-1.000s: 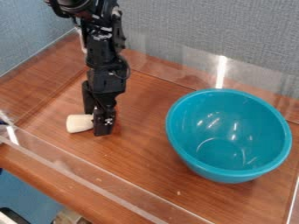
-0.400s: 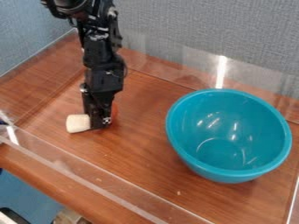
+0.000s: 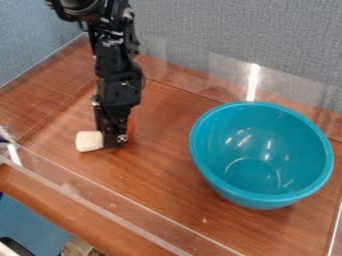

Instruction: Put the mushroom in the blue bowl

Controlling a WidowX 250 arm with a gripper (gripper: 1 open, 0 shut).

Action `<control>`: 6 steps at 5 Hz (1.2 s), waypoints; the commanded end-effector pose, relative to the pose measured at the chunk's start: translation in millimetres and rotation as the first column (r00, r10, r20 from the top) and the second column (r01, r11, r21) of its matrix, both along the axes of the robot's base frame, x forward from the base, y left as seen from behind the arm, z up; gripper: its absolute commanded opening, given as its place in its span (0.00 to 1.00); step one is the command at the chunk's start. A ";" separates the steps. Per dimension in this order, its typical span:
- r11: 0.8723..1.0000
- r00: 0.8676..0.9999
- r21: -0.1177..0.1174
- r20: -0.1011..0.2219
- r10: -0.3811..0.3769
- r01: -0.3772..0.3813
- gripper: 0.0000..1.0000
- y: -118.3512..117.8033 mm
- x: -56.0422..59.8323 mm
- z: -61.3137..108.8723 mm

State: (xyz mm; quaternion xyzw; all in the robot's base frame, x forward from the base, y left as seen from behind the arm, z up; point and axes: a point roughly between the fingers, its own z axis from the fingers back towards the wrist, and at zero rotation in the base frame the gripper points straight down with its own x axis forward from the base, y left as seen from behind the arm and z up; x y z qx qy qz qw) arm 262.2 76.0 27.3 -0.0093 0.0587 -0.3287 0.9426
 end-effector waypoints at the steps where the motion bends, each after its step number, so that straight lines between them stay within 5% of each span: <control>1: 1.000 1.000 -0.017 -0.001 -0.020 0.020 0.00 -4.6 -3.8 3.7; 3: 0.999 1.000 -0.023 0.000 -0.025 0.025 0.00 -5.8 -5.0 4.8; 6: 0.999 0.999 -0.039 0.038 -0.002 0.003 0.00 -7.6 -9.6 30.4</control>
